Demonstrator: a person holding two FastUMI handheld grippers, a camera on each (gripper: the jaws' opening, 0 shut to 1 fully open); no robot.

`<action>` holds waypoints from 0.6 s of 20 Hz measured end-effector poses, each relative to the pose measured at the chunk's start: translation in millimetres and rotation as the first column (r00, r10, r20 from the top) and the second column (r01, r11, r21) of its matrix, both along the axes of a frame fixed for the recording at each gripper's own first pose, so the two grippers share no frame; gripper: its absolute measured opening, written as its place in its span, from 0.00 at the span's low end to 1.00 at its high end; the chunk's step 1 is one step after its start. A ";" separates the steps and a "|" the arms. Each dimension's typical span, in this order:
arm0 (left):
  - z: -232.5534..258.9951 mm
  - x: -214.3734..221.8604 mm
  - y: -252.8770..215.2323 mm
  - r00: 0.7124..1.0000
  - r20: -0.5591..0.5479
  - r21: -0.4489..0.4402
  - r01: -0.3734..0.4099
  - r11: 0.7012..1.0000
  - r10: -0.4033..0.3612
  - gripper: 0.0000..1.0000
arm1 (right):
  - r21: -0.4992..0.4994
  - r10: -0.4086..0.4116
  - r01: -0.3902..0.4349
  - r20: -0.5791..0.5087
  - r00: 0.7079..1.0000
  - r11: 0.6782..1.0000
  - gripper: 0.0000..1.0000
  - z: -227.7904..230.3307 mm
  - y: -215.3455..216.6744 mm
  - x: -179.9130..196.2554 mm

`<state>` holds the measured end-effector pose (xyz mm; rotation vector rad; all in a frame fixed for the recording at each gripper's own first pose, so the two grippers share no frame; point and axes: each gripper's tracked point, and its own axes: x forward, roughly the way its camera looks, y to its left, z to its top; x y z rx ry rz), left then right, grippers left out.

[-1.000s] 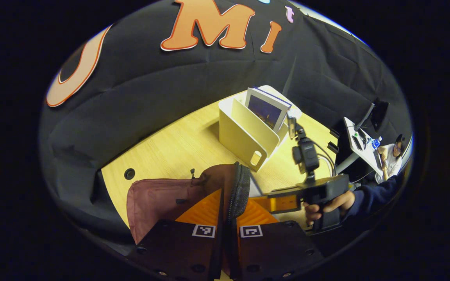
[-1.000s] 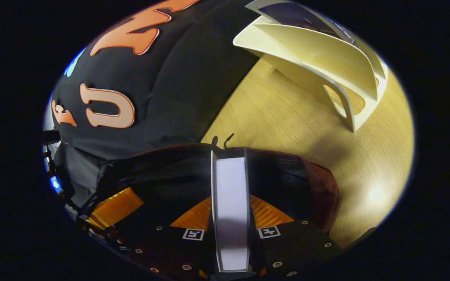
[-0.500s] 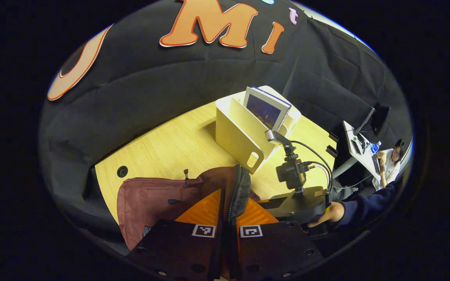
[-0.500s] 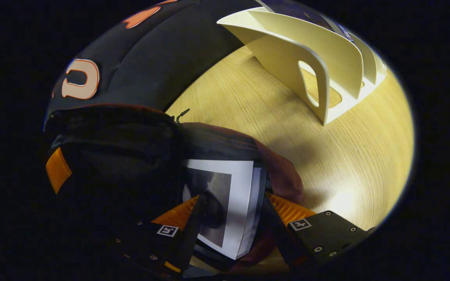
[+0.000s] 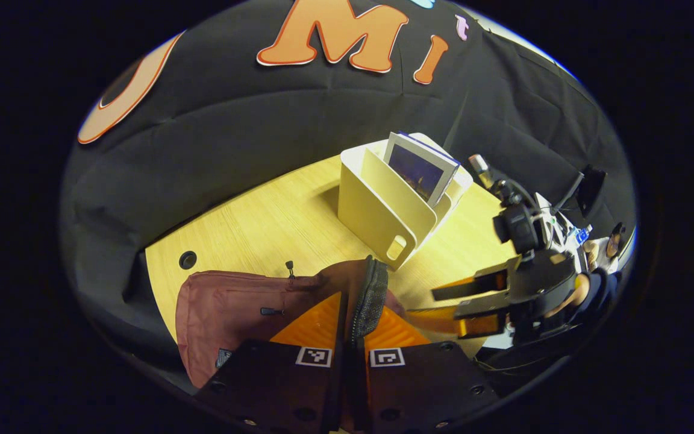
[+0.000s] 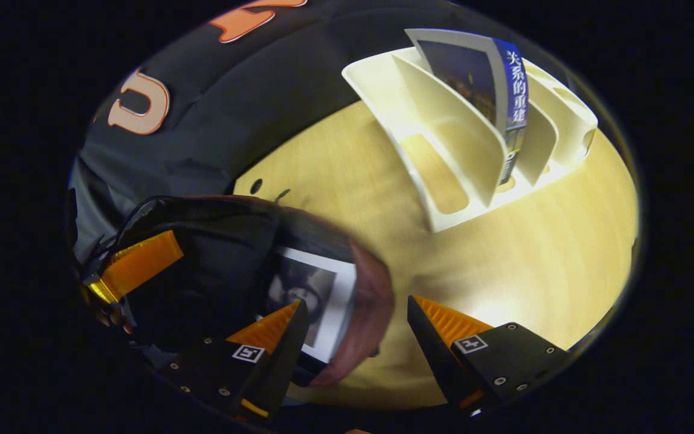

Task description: Open the schoolbag, grab two books from the bookshelf and put them into the schoolbag.

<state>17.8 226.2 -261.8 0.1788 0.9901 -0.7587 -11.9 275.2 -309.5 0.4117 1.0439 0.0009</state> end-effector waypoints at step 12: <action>-29.0 -8.5 -19.2 0.984 -0.048 0.074 -0.169 0.983 0.173 0.09 | -0.184 0.162 -0.165 -0.032 0.986 0.969 0.98 94.3 -143.1 21.1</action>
